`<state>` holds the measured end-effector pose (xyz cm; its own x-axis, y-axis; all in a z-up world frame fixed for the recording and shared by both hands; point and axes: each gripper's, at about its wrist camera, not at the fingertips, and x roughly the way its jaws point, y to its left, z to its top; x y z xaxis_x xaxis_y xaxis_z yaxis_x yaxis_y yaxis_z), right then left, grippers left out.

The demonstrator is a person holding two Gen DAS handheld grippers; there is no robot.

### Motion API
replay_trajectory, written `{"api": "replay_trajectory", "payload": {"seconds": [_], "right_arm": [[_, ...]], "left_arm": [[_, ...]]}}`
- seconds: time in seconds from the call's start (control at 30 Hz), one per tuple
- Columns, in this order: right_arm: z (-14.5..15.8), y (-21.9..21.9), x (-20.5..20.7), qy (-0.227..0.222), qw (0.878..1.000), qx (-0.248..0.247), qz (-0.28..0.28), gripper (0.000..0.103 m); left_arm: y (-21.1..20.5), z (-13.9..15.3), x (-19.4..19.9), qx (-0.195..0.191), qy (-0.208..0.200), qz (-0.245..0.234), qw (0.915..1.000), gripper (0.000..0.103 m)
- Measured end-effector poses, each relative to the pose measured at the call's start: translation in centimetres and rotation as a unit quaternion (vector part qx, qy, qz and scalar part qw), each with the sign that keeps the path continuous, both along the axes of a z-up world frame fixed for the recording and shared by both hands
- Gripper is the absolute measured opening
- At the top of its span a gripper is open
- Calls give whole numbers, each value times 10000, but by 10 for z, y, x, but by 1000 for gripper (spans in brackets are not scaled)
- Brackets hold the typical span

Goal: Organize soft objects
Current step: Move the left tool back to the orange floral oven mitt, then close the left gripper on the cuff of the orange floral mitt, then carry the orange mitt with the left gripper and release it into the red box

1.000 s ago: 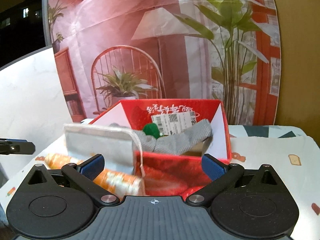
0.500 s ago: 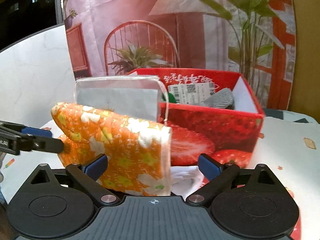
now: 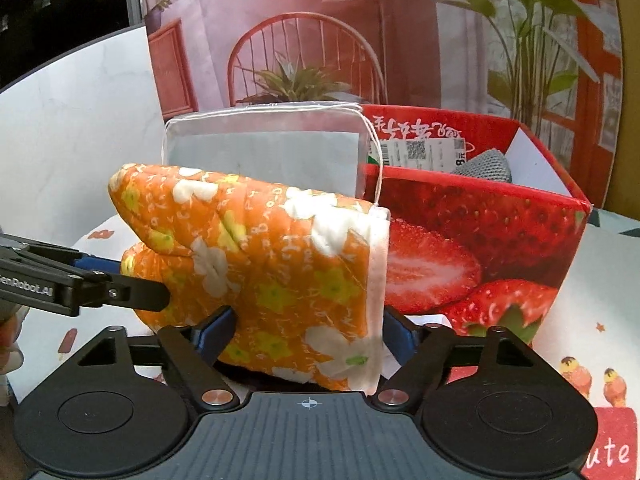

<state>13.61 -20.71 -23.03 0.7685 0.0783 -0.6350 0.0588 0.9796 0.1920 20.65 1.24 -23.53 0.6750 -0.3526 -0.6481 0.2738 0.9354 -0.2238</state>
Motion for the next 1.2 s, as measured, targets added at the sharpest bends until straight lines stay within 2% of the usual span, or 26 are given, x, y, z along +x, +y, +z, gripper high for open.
{"api": "replay_trajectory", "payload": {"seconds": [0.13, 0.23, 0.37, 0.8, 1.2], "right_arm": [[4, -1, -3, -26, 10000, 66, -26, 55], [8, -3, -4, -46, 9999, 129, -28, 45], [17, 0, -9, -160, 9998, 137, 32, 39], [44, 1, -19, -426, 9990, 143, 16, 34], [75, -13, -15, -630, 9976, 243, -171, 33]], "left_arm": [[3, 3, -3, -58, -49, 71, 9999, 32], [5, 9, -8, -68, -161, 131, 9998, 29], [7, 18, -15, -78, -317, 167, 9993, 27], [-1, 47, -24, 56, -683, 55, 9976, 27], [-6, 78, -21, -45, -938, -109, 9955, 27]]}}
